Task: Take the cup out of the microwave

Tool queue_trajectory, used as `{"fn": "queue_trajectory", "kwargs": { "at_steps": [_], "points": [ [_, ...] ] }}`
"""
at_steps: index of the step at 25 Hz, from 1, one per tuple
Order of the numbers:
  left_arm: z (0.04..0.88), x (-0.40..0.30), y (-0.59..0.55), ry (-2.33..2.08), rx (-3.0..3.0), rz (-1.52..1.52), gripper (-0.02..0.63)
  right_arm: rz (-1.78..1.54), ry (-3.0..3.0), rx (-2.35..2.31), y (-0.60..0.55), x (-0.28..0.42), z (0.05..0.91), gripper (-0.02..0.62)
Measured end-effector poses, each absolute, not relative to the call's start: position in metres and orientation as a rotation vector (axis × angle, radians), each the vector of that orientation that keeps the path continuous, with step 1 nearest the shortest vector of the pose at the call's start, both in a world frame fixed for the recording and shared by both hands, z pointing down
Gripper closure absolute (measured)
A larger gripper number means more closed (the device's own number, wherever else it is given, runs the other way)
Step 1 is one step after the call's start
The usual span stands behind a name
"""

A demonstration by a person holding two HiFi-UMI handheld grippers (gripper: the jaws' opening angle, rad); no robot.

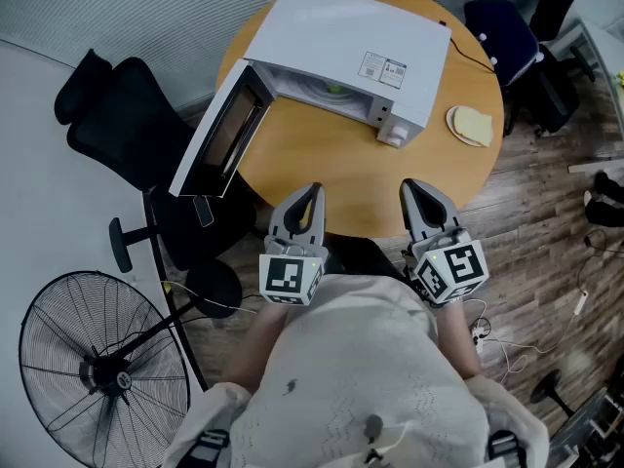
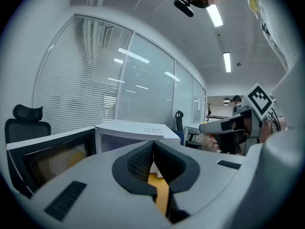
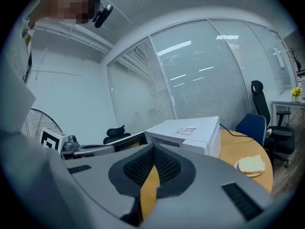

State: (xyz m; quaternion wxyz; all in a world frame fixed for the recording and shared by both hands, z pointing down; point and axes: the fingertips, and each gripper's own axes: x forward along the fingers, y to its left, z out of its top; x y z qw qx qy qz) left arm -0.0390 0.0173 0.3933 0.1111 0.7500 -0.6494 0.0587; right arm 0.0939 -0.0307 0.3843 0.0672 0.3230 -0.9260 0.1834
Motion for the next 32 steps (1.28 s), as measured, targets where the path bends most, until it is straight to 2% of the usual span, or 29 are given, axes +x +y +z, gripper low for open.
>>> {"fn": "queue_trajectory", "kwargs": {
  "at_steps": [9, 17, 18, 19, 20, 24, 32],
  "points": [
    [0.4, -0.054, 0.066, -1.902, 2.162, 0.153, 0.584, 0.584, -2.756, 0.958, 0.009, 0.07, 0.398, 0.589],
    [0.41, -0.061, 0.162, -1.81, 2.249, 0.115, 0.573, 0.516, -2.698, 1.098, 0.128, 0.074, 0.386, 0.589],
    [0.409, -0.056, 0.175, -1.777, 2.27, 0.117, 0.547, 0.513, -2.683, 1.114, 0.147, 0.078, 0.385, 0.589],
    [0.407, -0.051, 0.187, -1.747, 2.292, 0.114, 0.473, 0.509, -2.673, 1.124, 0.163, 0.082, 0.385, 0.589],
    [0.404, -0.046, 0.197, -1.725, 2.317, 0.107, 0.426, 0.504, -2.668, 1.134, 0.177, 0.087, 0.384, 0.589],
    [0.389, -0.032, 0.223, -1.671, 2.44, 0.106, 0.366, 0.515, -2.676, 1.202, 0.207, 0.095, 0.379, 0.589],
    [0.371, -0.043, 0.241, -1.715, 2.422, 0.075, 0.357, 0.518, -2.736, 1.191, 0.218, 0.088, 0.364, 0.589]
  ]
}}
